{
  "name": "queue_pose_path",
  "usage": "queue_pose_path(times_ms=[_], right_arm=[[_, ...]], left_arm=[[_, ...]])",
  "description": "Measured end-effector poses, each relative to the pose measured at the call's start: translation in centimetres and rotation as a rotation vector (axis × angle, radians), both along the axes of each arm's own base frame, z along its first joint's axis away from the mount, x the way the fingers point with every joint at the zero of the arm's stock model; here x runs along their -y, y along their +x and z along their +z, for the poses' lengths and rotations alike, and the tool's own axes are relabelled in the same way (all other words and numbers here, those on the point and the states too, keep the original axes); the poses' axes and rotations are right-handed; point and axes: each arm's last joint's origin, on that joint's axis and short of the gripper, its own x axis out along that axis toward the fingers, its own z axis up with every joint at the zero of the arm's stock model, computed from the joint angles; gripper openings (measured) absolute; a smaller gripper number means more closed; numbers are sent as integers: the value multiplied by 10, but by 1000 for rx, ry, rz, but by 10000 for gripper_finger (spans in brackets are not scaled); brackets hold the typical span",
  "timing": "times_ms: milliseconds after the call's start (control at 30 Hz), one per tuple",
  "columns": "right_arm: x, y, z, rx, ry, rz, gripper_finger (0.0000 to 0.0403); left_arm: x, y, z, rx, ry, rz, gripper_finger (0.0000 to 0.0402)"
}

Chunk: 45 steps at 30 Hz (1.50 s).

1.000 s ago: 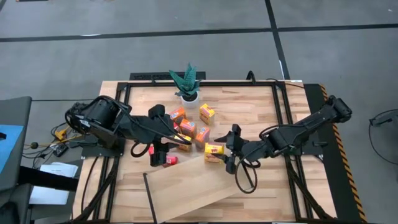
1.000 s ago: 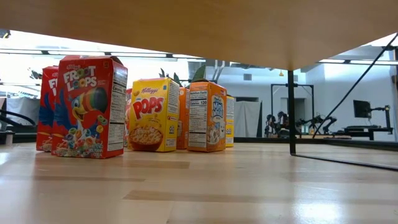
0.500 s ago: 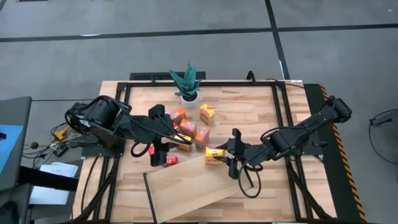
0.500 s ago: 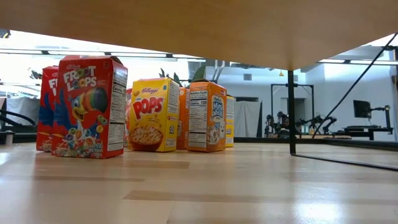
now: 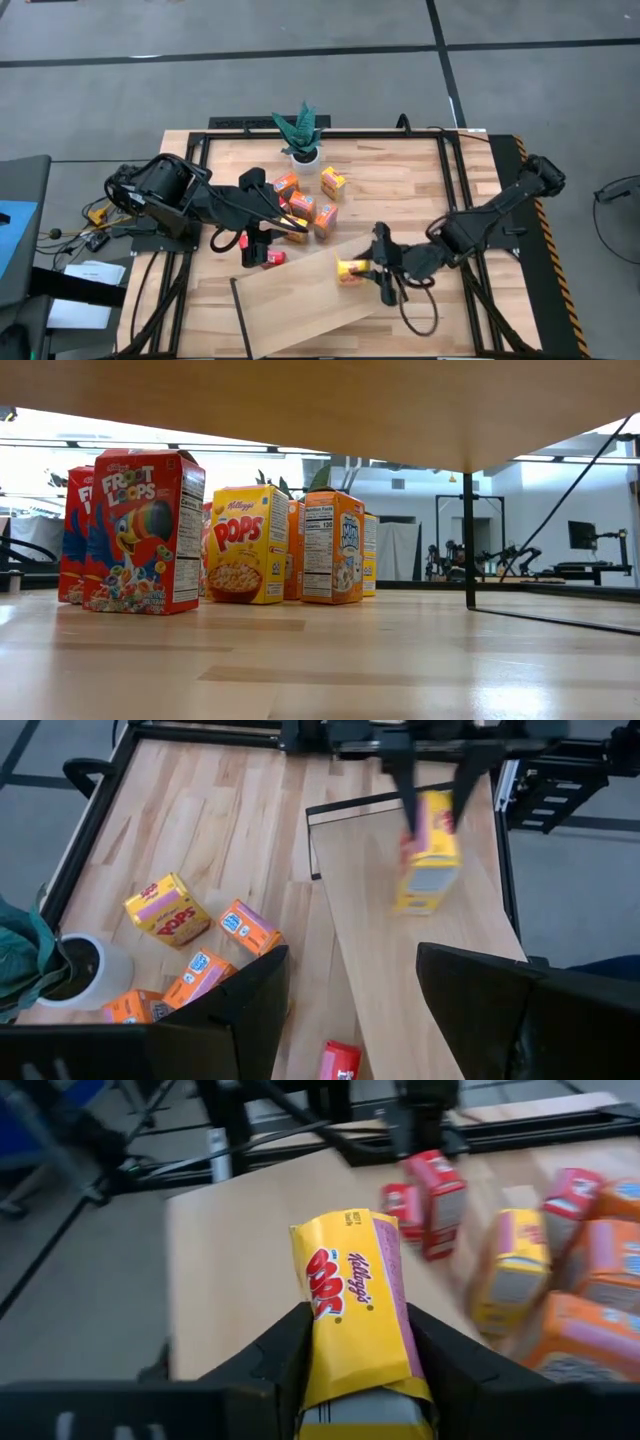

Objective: Stack cereal on shelf
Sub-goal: Put the bottom left yellow cereal box on the shelf

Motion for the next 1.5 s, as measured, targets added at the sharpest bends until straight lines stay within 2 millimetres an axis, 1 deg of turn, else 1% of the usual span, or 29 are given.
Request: queue_pose_path(times_ms=[167, 400, 667, 1067, 1267, 1433, 1500], right_arm=[[-18, -13, -1, -6, -11, 76, 157], [-24, -20, -2, -24, -44, 115, 147], [-30, -27, -5, -47, -117, 176, 182], [-31, -28, -9, -74, -125, 186, 241], [-32, -28, -9, -72, -104, 194, 255], [-31, -28, -8, -73, -94, 193, 256], [-29, -30, -5, -68, -90, 193, 256]], left_arm=[[0, 0, 0, 0, 0, 0, 209], [0, 0, 0, -1, 0, -1, 209], [1, 0, 0, -5, -16, -11, 209], [1, 0, 0, -3, -21, -9, 209], [1, 0, 0, -2, -22, -8, 209], [1, 0, 0, -2, -22, -8, 209], [1, 0, 0, -1, -22, -8, 209]])
